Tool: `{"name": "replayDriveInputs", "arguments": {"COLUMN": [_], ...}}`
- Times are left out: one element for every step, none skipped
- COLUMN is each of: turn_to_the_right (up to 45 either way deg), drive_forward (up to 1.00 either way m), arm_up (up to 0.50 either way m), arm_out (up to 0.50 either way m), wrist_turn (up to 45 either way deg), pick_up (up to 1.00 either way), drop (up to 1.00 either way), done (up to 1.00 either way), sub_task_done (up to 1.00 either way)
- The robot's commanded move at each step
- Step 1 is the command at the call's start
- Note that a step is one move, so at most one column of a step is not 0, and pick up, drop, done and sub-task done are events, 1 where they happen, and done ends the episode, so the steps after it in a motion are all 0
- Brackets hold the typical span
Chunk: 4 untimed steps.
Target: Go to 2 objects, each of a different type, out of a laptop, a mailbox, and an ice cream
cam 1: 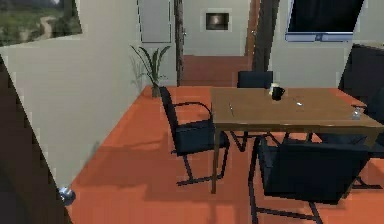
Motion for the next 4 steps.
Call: {"name": "replayDriveInputs", "arguments": {"turn_to_the_right": [0.0, 45.0, 45.0, 21.0], "drive_forward": [0.85, 0.00, 0.00, 0.00], "arm_up": [0.00, 0.00, 0.00, 0.00], "arm_out": [0.00, 0.00, 0.00, 0.00], "wrist_turn": [0.0, 0.0, 0.0, 0.0], "pick_up": [0.00, 0.00, 0.00, 0.00], "drop": [0.00, 0.00, 0.00, 0.00], "done": [0.00, 0.00, 0.00, 0.00], "sub_task_done": [0.00, 0.00, 0.00, 0.00]}}
